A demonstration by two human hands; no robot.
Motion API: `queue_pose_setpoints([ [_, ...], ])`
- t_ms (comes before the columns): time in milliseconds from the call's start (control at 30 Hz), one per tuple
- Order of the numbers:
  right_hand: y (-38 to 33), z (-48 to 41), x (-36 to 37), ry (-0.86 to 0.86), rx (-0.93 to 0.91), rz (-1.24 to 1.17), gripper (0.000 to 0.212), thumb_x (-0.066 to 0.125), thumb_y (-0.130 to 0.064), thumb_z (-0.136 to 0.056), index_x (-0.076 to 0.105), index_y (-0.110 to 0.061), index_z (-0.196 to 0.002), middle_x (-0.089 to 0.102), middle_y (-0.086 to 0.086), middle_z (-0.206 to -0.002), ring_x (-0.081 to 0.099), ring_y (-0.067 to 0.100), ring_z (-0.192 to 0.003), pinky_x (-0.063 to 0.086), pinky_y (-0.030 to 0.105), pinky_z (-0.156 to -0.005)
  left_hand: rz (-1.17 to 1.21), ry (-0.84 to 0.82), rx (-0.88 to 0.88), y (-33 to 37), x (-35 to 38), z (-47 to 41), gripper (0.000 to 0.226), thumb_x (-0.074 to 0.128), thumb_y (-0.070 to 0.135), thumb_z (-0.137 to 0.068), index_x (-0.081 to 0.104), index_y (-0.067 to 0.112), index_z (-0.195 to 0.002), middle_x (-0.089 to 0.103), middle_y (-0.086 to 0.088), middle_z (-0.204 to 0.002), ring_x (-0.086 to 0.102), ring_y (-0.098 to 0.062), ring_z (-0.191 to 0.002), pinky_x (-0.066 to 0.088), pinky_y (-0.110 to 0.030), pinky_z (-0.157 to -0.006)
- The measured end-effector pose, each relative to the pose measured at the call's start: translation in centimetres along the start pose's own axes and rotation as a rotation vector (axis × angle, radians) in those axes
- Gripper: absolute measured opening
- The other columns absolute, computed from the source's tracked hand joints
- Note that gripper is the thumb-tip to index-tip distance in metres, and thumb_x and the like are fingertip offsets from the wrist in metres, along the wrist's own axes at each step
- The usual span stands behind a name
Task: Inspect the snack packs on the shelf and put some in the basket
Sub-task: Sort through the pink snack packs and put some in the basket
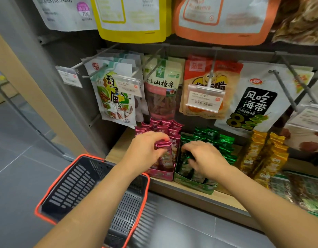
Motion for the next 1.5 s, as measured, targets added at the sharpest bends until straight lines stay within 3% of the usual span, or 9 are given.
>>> queue_pose_setpoints([
  [167,0.3,-1.3,-1.2,-0.124,0.103,-0.288,0.033,0.059,-0.046,-0.091,0.062,-0.029,-0.119,0.067,-0.007,-0.110,0.062,0.016,-0.102,0.052,0.035,-0.088,0.010,-0.119,-0.004,-0.5,2.7,0.2,0.035,0.073,0.008,-0.082,0.071,0.021,-0.114,0.069,0.004,-0.113,0.062,-0.011,-0.107,0.047,-0.029,-0.099],
  [367,0.4,-4.6,-2.1,0.151,0.291,-0.364,0.021,0.057,-0.028,-0.094,0.067,-0.027,-0.112,0.069,-0.001,-0.106,0.057,0.021,-0.107,0.048,0.035,-0.092,-0.177,-0.342,-0.021,-0.5,7.2,0.8,0.046,0.048,0.007,-0.097,0.047,0.015,-0.142,0.032,-0.006,-0.154,0.041,-0.028,-0.134,0.035,-0.034,-0.111],
  [600,-0.5,-7.4,-0.2,-0.056,0.311,-0.011,0.022,0.054,-0.038,-0.092,0.063,-0.024,-0.107,0.064,0.002,-0.104,0.045,0.026,-0.115,0.033,0.044,-0.091,-0.389,-0.237,-0.008,0.1,7.4,0.2,0.050,0.056,-0.003,-0.081,0.055,0.011,-0.129,0.050,-0.007,-0.123,0.052,-0.029,-0.110,0.047,-0.040,-0.087],
  [833,-1.4,-7.7,-0.1,-0.101,0.380,0.064,0.017,0.058,-0.035,-0.090,0.061,-0.023,-0.101,0.061,0.003,-0.111,0.044,0.026,-0.116,0.033,0.044,-0.094,-0.467,-0.329,0.043,0.9,6.9,0.0,0.031,0.051,0.004,-0.085,0.059,0.011,-0.115,0.056,-0.005,-0.119,0.048,-0.029,-0.108,0.047,-0.043,-0.093],
  [1000,-2.4,-5.4,-2.6,0.161,0.373,-0.042,0.026,0.057,-0.024,-0.090,0.051,-0.018,-0.114,0.064,0.007,-0.108,0.053,0.029,-0.110,0.040,0.039,-0.088,-0.464,-0.376,0.029,0.6,6.6,0.5,0.046,0.052,0.010,-0.086,0.048,0.008,-0.132,0.042,-0.010,-0.135,0.033,-0.030,-0.117,0.042,-0.044,-0.098],
  [1100,-3.5,-2.6,-4.4,0.431,0.283,-0.205,0.030,0.056,-0.012,-0.088,0.046,-0.014,-0.116,0.061,0.008,-0.104,0.058,0.030,-0.095,0.041,0.035,-0.071,-0.360,-0.398,0.018,0.8,6.1,0.8,0.060,0.053,0.006,-0.086,0.038,0.011,-0.143,0.042,-0.010,-0.140,0.036,-0.029,-0.120,0.041,-0.042,-0.102],
  [1200,-4.3,0.5,-5.7,0.635,0.196,-0.286,0.031,0.059,0.002,-0.085,0.055,-0.006,-0.115,0.061,0.012,-0.112,0.059,0.031,-0.100,0.049,0.038,-0.078,-0.245,-0.308,0.030,1.3,4.8,0.6,0.058,0.050,0.004,-0.086,0.044,0.016,-0.143,0.049,-0.006,-0.139,0.046,-0.028,-0.121,0.041,-0.038,-0.103],
  [1367,-4.6,5.7,-8.2,0.947,0.012,-0.390,0.025,0.053,0.008,-0.085,0.053,-0.003,-0.107,0.061,0.021,-0.112,0.059,0.035,-0.105,0.050,0.040,-0.092,-0.123,-0.047,-0.152,1.6,0.3,0.2,0.031,0.049,0.009,-0.090,0.073,0.023,-0.104,0.070,0.004,-0.106,0.064,-0.014,-0.098,0.050,-0.032,-0.094],
  [1500,-5.0,9.6,-9.9,1.022,-0.113,-0.401,0.022,0.044,-0.001,-0.088,0.047,-0.010,-0.109,0.059,0.021,-0.113,0.055,0.028,-0.108,0.043,0.029,-0.100,0.028,0.033,-0.292,1.0,-2.5,0.7,0.035,0.051,0.003,-0.086,0.069,0.029,-0.071,0.065,0.013,-0.075,0.053,0.000,-0.055,0.046,-0.017,-0.058],
])
Point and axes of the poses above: each hand's wrist, its own z-axis away from the middle knuckle, its own x-axis out of the palm, y = z × x, the point moved 4 cm from there along -z, towards the middle knuckle
